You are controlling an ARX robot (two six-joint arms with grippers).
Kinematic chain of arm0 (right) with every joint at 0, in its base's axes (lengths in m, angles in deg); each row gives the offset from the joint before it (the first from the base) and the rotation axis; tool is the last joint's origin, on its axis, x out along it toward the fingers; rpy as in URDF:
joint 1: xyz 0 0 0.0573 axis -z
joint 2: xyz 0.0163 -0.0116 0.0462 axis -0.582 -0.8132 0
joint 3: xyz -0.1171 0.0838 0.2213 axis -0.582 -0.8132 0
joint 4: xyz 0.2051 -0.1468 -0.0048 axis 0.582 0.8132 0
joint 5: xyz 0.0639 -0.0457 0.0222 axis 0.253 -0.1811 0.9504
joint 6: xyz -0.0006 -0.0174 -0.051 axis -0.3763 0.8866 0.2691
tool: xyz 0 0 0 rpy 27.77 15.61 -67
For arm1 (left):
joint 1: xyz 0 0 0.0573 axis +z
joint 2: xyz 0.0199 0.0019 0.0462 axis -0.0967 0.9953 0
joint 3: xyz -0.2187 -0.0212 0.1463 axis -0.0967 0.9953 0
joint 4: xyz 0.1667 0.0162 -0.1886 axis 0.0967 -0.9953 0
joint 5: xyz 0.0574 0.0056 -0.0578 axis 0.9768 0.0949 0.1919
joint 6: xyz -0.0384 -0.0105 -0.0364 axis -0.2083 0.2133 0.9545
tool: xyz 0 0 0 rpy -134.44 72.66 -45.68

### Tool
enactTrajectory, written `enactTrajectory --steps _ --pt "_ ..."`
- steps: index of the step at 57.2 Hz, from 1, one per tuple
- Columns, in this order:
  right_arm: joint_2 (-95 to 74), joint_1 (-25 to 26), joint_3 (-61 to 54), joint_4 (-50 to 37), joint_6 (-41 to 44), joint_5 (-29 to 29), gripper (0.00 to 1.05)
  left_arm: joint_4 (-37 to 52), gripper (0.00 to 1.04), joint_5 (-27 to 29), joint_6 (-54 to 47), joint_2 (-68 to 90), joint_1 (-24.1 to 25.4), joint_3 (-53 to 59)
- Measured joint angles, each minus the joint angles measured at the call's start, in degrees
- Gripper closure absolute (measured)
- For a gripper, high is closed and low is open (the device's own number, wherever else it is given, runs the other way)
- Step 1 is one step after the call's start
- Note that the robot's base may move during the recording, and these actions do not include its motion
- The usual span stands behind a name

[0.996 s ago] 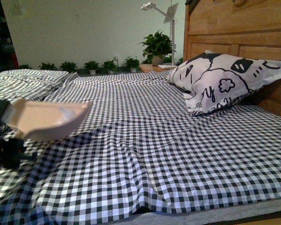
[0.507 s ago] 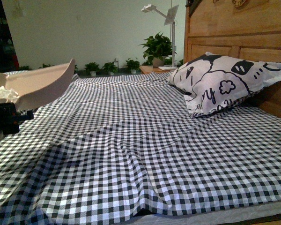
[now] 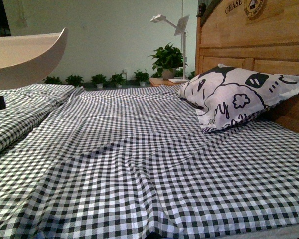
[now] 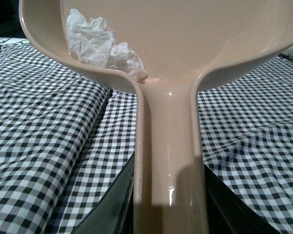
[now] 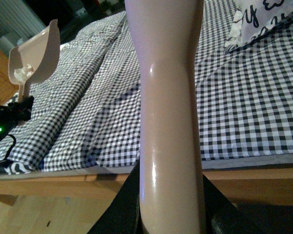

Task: Clean up trash

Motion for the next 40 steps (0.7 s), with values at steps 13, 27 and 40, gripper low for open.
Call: enactTrajectory --steps 13,27,40 --pt "-2.01 3.21 3.39 8.28 3.76 5.31 0.85 -2.49 0.77 0.28 -0.20 -7.04 -1.38 4.68" --pt "-9.92 -5.99 3.98 0.48 5.27 -4.09 0.85 -2.78 0.77 0.37 -0.17 -7.17 -2.10 4.87" --pt "-10.54 -20.02 4.44 -6.40 0.09 -12.66 0.85 -2.78 0.77 0.59 0.22 -6.67 -2.03 4.87"
